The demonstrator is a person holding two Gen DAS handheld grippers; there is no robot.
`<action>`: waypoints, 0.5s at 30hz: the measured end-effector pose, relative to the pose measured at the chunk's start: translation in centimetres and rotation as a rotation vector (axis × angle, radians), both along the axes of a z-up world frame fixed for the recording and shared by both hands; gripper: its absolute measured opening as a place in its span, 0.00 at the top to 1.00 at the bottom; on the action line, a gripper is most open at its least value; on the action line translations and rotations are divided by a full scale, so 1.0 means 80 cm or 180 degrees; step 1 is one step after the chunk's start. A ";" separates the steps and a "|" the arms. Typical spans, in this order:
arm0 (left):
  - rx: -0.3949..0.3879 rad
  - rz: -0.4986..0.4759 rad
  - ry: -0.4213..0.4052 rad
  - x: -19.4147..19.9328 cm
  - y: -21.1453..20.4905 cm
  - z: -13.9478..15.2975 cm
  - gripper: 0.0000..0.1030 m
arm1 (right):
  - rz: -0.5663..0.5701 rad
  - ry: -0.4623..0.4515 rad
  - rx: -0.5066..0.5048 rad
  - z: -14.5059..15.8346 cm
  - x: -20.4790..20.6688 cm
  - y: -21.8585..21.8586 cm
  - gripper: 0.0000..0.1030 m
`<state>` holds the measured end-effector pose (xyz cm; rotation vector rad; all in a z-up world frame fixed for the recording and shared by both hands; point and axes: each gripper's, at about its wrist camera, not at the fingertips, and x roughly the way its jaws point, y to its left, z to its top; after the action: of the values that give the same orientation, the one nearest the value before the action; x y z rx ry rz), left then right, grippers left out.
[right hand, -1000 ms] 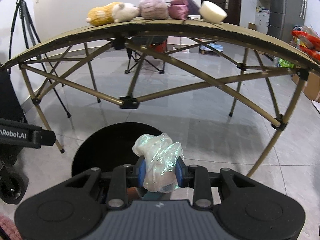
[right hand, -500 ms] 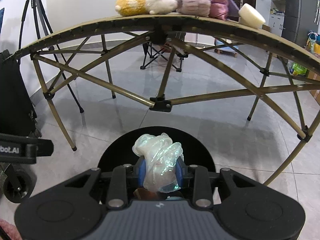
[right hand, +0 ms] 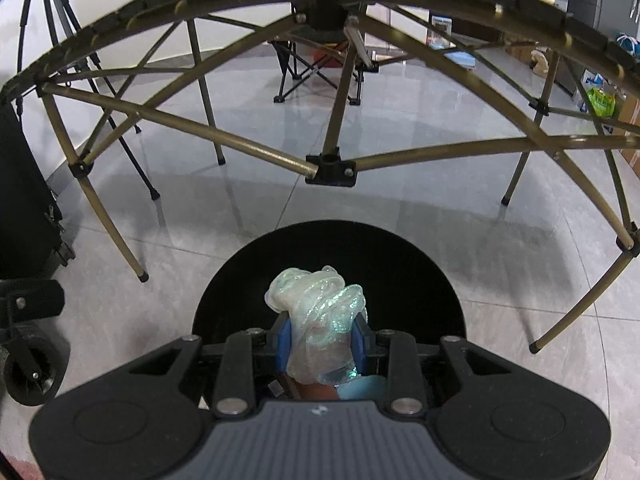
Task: Collect trash
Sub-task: 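Move the right tool over the bin and open it to drop the bag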
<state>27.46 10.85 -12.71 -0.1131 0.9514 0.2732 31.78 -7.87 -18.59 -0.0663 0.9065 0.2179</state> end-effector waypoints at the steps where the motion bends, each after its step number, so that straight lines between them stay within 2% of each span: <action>1: -0.0001 0.0001 0.0006 0.000 0.001 -0.001 0.00 | -0.0003 0.0015 -0.0012 -0.002 0.001 0.001 0.72; 12: 0.0023 0.0001 0.0085 0.007 0.000 -0.011 0.00 | -0.0038 0.0154 -0.0135 -0.017 0.010 0.001 0.70; 14: 0.0025 0.0005 0.0074 0.006 0.001 -0.011 0.00 | -0.0011 0.0171 -0.0118 -0.017 0.010 0.000 0.64; 15: 0.0025 0.0010 0.0073 0.006 0.001 -0.011 0.00 | -0.0001 0.0162 -0.0094 -0.016 0.010 0.000 0.52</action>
<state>27.95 10.91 -13.58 -0.1045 0.9730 0.2817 32.57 -7.84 -19.86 -0.0884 0.9607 0.2068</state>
